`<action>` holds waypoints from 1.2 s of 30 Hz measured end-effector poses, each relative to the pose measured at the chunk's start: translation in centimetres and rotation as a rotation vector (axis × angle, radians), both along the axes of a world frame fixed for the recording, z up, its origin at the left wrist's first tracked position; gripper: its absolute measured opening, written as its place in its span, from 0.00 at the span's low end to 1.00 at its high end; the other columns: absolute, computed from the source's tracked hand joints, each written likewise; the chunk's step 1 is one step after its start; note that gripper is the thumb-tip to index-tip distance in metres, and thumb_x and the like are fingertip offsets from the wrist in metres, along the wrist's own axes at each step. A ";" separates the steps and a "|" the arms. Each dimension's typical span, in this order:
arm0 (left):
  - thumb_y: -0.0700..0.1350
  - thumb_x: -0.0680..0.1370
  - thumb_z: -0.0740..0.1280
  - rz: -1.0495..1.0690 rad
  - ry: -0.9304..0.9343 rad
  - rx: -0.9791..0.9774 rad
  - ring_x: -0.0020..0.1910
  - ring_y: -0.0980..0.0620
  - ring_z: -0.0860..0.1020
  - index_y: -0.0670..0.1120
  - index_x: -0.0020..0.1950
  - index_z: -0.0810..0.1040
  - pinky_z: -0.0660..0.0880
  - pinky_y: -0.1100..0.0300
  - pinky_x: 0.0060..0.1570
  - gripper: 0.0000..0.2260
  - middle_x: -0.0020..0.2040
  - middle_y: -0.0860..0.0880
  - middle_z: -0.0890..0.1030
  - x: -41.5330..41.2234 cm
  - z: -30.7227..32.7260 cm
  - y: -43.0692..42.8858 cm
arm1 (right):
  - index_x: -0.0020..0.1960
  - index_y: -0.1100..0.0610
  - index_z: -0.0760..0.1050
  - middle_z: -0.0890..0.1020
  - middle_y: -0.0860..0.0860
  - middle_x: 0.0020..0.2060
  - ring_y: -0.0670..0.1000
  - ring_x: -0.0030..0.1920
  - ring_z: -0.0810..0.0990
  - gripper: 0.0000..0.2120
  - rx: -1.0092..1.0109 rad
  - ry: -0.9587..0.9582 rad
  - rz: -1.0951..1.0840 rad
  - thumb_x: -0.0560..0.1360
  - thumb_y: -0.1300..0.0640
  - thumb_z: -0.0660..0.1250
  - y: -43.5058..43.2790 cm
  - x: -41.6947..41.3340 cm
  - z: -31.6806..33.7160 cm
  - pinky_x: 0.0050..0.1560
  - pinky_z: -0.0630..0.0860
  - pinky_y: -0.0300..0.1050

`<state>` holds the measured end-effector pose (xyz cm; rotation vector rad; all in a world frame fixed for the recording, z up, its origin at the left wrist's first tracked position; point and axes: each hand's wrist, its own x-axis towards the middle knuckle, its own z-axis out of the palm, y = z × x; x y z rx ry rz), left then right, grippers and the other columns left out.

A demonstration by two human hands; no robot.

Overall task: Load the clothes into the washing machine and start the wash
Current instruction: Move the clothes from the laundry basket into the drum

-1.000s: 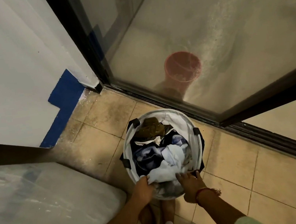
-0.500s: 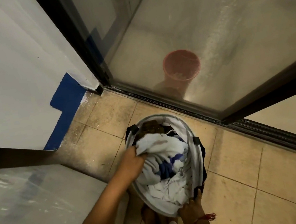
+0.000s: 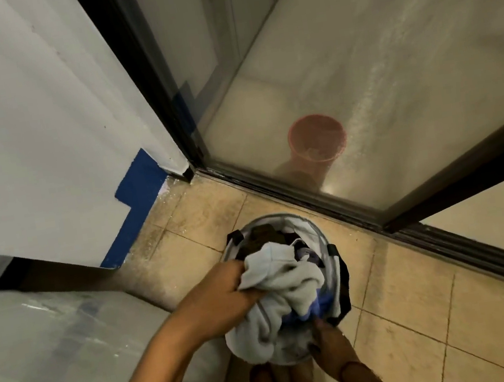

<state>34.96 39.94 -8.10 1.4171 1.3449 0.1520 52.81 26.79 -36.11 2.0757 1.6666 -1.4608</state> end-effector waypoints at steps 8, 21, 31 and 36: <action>0.43 0.79 0.63 0.044 0.033 0.048 0.43 0.63 0.75 0.59 0.44 0.69 0.76 0.65 0.48 0.10 0.43 0.60 0.74 -2.7 5.3 -1.4 | 0.71 0.58 0.63 0.68 0.51 0.69 0.50 0.68 0.69 0.28 0.503 0.135 -0.404 0.74 0.57 0.68 8.9 -2.1 10.2 0.68 0.66 0.46; 0.53 0.78 0.62 0.727 0.141 0.406 0.50 0.46 0.79 0.46 0.54 0.79 0.75 0.54 0.50 0.13 0.49 0.45 0.82 -11.1 13.4 -4.3 | 0.46 0.55 0.74 0.80 0.49 0.40 0.47 0.42 0.78 0.17 0.502 0.447 -0.185 0.65 0.45 0.71 13.7 -5.5 27.8 0.41 0.76 0.41; 0.52 0.80 0.58 1.189 -0.056 0.794 0.52 0.51 0.75 0.50 0.54 0.73 0.68 0.61 0.52 0.08 0.51 0.48 0.77 -20.3 20.6 -13.2 | 0.46 0.54 0.72 0.80 0.43 0.34 0.38 0.35 0.78 0.24 0.348 0.989 0.128 0.58 0.44 0.78 14.2 -11.2 44.6 0.38 0.75 0.35; 0.61 0.74 0.63 1.066 -0.009 0.878 0.52 0.56 0.76 0.56 0.54 0.74 0.70 0.63 0.51 0.13 0.54 0.51 0.78 -26.6 22.4 -20.9 | 0.37 0.51 0.64 0.68 0.46 0.28 0.38 0.25 0.64 0.15 0.772 0.939 0.121 0.71 0.67 0.66 11.7 -19.5 51.6 0.27 0.63 0.33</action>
